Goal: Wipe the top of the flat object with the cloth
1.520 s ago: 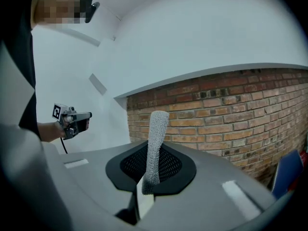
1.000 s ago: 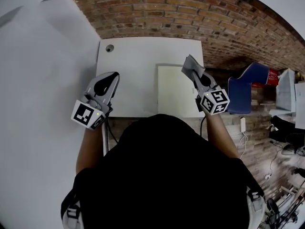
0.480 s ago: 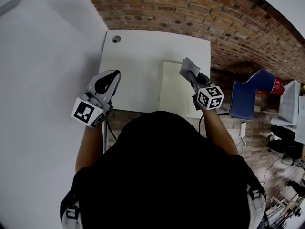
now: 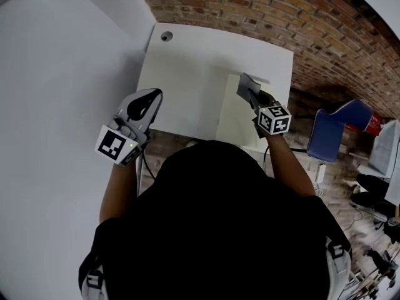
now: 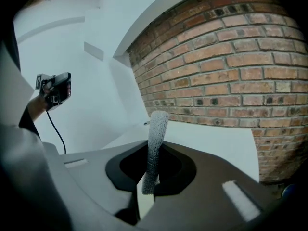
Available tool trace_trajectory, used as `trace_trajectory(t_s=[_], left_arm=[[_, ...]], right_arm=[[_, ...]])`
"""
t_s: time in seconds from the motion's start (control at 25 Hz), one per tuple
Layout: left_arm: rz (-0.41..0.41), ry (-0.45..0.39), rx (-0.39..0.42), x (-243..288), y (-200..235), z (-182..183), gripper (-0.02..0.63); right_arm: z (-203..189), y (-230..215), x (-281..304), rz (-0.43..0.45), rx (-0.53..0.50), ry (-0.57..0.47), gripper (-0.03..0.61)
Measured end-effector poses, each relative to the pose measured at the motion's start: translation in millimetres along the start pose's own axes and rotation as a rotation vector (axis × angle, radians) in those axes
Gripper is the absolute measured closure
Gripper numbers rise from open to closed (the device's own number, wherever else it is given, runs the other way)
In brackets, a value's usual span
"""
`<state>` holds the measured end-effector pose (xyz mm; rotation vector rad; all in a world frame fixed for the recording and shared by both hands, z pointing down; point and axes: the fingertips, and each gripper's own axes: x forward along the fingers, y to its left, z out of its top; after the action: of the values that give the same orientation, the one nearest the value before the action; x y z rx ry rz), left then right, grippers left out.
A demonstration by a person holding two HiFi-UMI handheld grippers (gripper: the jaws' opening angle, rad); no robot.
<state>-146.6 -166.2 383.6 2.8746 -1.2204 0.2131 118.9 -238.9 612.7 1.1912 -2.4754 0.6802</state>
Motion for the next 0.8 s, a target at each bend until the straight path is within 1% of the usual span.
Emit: trace_trajectory(t_s=[0.2,0.32,0.48,0.64,0.8], left_arm=[[0.015,-0.007,-0.021,-5,4,1,0.611],[0.036,-0.015,-0.051,-8,6,4,0.611],[0.058,-0.018,-0.056,-12,9,6,0.611],[0.079,-0.005,-0.062,-20,12,0,0.611],[0.11,0.003,-0.075,-30,19,-3,0.611]], right_arm=[[-13,7,25,0.043,-0.019,0.06,0.568],[-20,12,40,0.071,-0.032,0.094,0.568],[-27,18,55,0.104,-0.032,0.132,0.568],[-37,18,70,0.113,-0.023,0.166,0.568],[-53,15,86,0.11,0.03,0.205,0.568]])
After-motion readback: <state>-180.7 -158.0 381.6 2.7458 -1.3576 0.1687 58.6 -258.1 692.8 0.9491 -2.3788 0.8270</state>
